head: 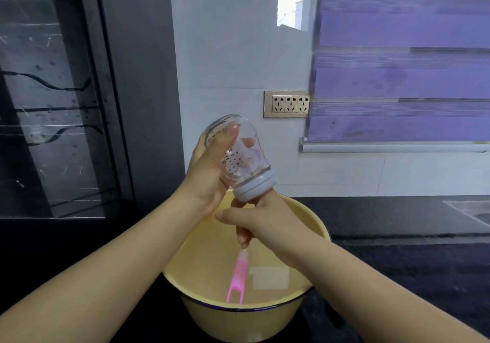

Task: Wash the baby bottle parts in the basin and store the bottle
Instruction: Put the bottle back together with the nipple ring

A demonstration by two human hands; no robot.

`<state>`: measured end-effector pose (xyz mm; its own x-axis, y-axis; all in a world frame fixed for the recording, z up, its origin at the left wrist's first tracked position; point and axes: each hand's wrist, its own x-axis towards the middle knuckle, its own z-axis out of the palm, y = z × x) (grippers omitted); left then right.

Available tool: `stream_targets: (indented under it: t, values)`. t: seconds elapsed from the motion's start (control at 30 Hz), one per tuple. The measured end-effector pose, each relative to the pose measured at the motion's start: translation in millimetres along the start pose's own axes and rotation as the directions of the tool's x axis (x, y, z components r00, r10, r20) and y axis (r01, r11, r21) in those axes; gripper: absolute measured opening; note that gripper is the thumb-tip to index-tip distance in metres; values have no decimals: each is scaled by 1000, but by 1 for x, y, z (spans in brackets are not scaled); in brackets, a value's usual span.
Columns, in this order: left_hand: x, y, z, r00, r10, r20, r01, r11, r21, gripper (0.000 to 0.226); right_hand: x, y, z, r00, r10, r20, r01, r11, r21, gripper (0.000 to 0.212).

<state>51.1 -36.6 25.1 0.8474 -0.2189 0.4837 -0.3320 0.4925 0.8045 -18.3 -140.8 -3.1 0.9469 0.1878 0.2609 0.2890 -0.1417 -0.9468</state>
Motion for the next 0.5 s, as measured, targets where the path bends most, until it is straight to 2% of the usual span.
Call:
stream_targets:
  t: [0.13, 0.2, 0.23, 0.3, 0.4, 0.43, 0.5]
  values:
    - [-2, -3, -2, 998, 3, -67, -6, 999, -48, 56, -4, -3, -1, 995, 38, 90, -54, 982, 181, 35]
    - [-1, -2, -4, 993, -31, -118, 23, 997, -67, 53, -11, -6, 0, 985, 51, 163, -83, 976, 200, 41]
    - [0, 0, -6, 991, -39, -130, 31, 997, -64, 51, -15, -5, 1, 985, 45, 166, -73, 983, 169, 41]
    - [0, 3, -9, 989, -38, -141, 34, 999, -36, 48, -20, -3, 2, 997, 4, 79, -10, 998, 67, 37]
    - [-1, 5, -11, 984, -45, -171, 43, 999, -11, 67, -23, 6, -3, 986, -126, -106, 114, 987, -114, 39]
    - [-1, 6, -11, 984, -51, -174, 50, 999, -6, 71, -23, 9, -5, 978, -170, -119, 148, 974, -171, 43]
    - [0, 7, -11, 983, -72, -170, 70, 997, -19, 64, -22, 16, -9, 975, -217, -50, 196, 941, -275, 61]
